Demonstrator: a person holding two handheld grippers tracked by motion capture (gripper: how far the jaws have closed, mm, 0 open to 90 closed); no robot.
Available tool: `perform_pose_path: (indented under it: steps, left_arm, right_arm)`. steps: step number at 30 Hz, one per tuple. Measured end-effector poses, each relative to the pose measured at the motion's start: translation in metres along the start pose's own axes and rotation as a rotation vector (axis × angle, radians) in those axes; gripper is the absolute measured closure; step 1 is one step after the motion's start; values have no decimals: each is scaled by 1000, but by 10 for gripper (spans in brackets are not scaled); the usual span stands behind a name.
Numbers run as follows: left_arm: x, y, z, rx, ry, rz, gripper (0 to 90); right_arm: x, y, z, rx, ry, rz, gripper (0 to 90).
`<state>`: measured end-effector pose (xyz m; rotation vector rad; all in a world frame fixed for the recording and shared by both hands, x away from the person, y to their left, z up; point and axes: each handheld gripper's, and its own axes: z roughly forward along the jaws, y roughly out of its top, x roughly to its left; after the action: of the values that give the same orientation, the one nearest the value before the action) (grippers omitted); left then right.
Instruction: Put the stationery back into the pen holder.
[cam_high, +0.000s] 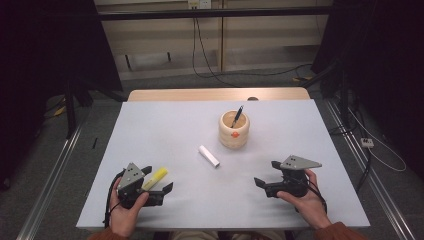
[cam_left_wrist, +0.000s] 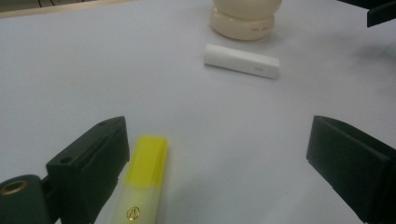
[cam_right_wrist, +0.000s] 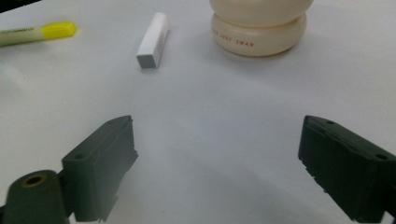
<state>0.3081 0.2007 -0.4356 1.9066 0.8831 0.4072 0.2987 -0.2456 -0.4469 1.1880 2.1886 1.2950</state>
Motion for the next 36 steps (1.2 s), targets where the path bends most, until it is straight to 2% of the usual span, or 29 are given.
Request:
perform_pose_path:
  steps: [5, 11, 21, 26, 33, 36]
  left_arm:
    - [0, 0, 0, 0, -2, -1, 58]
    - [0, 0, -1, -11, -6, 4, 61]
    - [0, 1, -4, -37, 12, 5, 61]
    - [2, 0, -3, -32, 13, 6, 61]
    - [0, 0, -1, -19, -1, 15, 60]
    - [1, 0, -1, -25, -1, 7, 61]
  right_arm:
    - [4, 10, 7, 49, 6, -12, 119]
    - [11, 26, 22, 119, 51, -26, 132]
    - [21, 47, 45, 177, 103, -32, 134]
    - [22, 57, 55, 189, 118, -35, 137]
    - [30, 74, 75, 228, 120, -60, 167]
    - [37, 75, 89, 271, 113, -109, 162]
